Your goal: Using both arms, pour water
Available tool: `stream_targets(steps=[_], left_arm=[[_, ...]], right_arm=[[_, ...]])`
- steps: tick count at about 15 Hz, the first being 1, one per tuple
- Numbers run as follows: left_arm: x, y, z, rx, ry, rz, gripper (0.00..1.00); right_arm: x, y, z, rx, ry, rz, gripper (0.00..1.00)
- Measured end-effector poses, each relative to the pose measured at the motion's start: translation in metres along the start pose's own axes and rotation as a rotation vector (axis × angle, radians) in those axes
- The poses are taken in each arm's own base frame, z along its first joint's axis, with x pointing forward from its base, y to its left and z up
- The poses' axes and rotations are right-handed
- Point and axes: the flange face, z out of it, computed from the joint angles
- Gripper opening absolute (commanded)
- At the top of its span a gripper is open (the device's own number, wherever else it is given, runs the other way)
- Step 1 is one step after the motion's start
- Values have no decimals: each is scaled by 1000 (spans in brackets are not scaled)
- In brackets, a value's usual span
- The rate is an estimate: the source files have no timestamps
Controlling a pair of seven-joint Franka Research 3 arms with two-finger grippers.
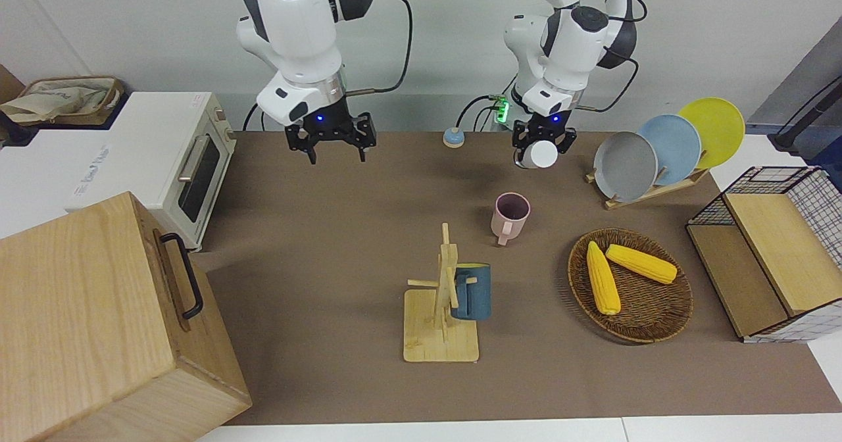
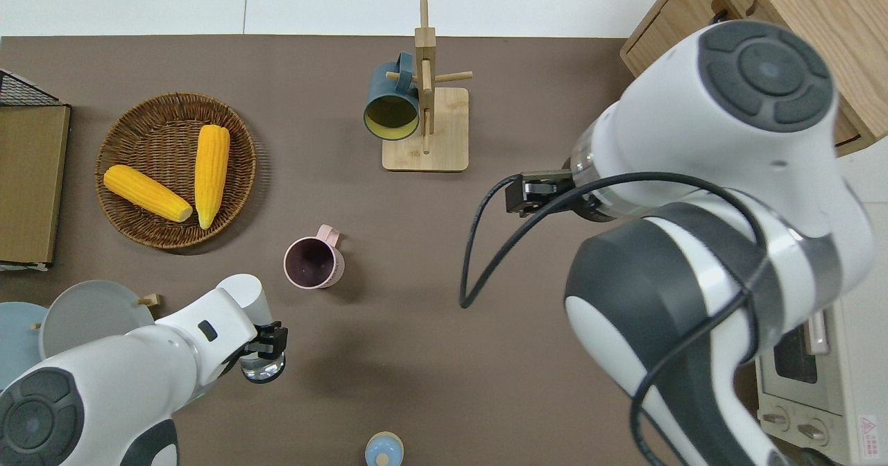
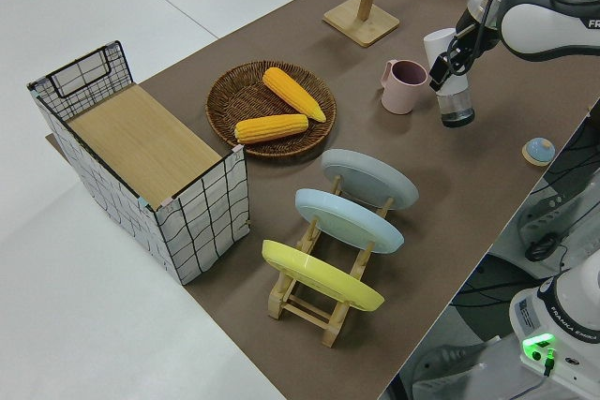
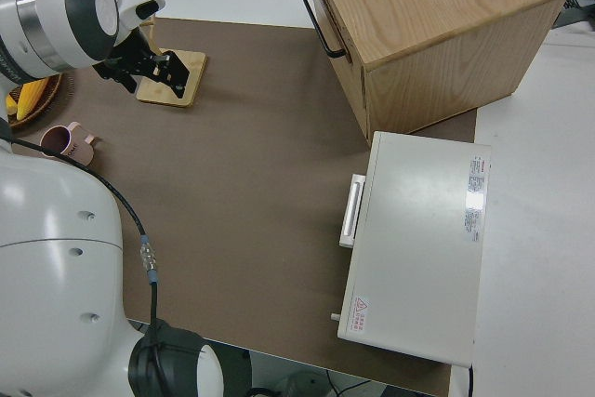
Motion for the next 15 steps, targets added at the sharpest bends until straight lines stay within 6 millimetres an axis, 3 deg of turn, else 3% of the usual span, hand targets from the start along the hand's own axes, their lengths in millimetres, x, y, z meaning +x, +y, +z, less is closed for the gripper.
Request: stream_targets(steps=[6,10,15], left_arm=[[13,20,21,2,-44,37,0],[20,27,33,6,-92,48,0],[30,30,34,13,-234,52,0]], right_arm=[[-7,79,-34,-18,-1,30,983],[-13,101,-44,-24,-5,56,983],[-12,131,-48,-23,-3,107,985]])
